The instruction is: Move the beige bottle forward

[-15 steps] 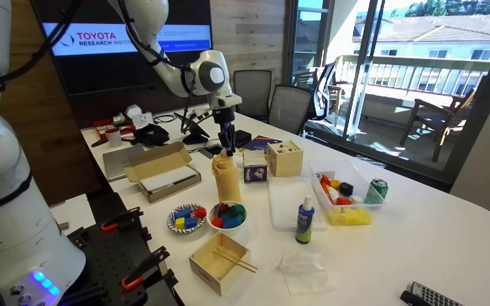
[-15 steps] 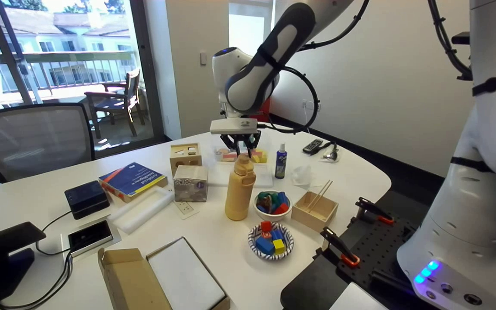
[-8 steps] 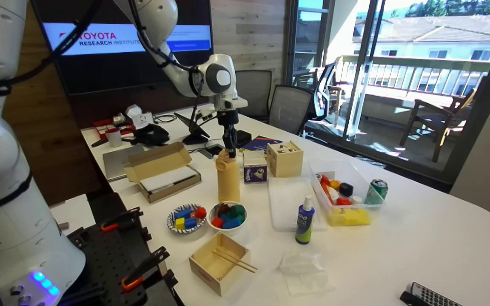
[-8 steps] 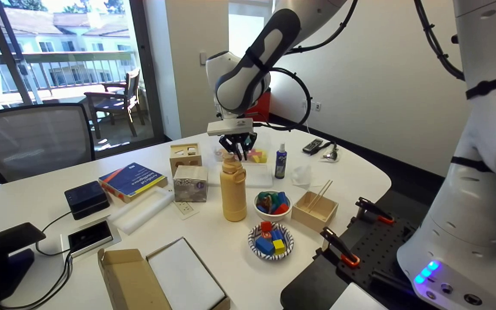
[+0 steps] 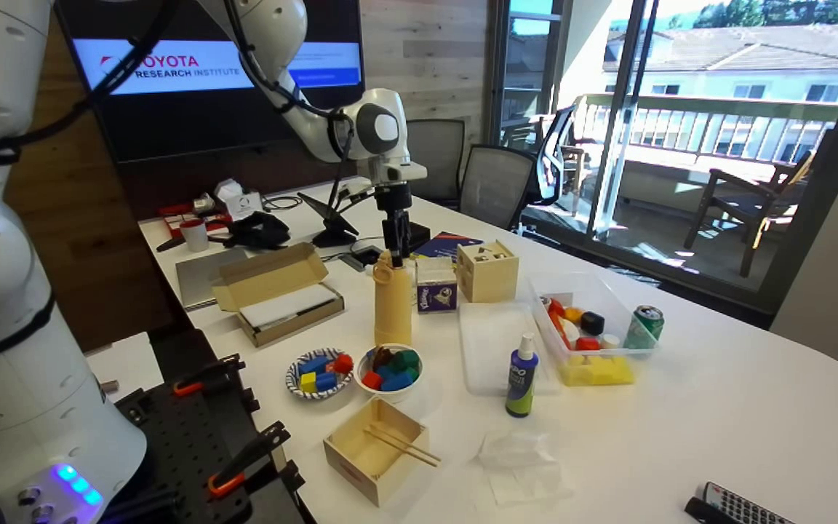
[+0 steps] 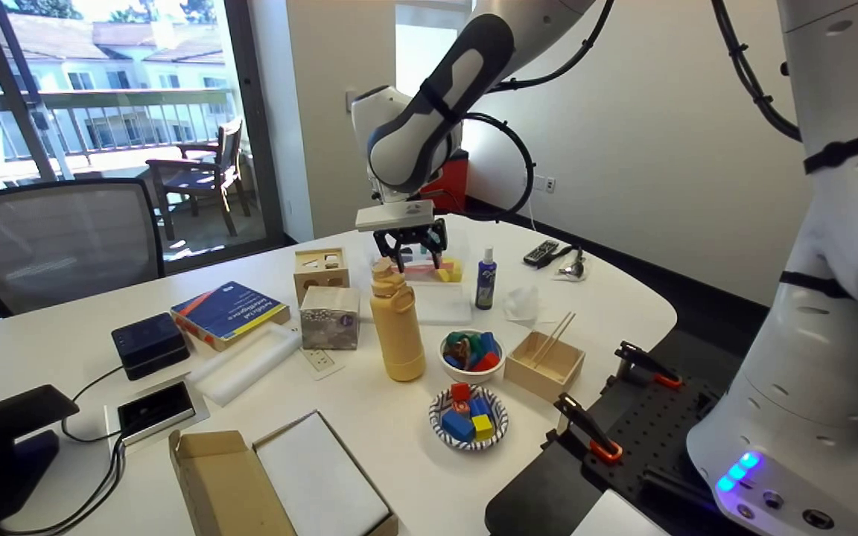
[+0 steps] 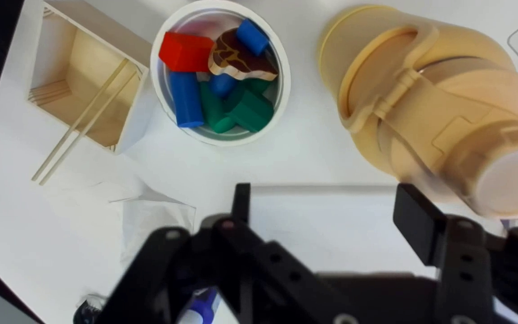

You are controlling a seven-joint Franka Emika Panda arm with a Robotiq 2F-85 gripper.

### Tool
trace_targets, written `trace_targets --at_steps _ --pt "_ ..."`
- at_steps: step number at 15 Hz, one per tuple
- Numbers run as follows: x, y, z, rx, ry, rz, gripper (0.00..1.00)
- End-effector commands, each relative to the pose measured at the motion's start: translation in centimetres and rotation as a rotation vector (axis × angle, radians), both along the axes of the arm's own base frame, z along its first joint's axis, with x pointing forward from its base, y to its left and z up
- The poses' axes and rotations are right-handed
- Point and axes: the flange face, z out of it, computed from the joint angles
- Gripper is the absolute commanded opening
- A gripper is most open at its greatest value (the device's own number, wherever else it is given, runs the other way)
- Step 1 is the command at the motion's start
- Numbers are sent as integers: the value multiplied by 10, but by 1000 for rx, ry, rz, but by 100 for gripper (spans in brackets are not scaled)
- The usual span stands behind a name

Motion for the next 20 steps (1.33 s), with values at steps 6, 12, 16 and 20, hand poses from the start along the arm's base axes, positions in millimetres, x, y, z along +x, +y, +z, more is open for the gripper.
trace_targets --at_steps 6,12,16,20 --pt "-16 -1 57 -81 -87 -68 100" --pt "-12 2 93 -93 -97 -50 100" --pt "-14 1 102 -92 -98 -51 100" --pt "-14 0 101 -84 -99 -47 100"
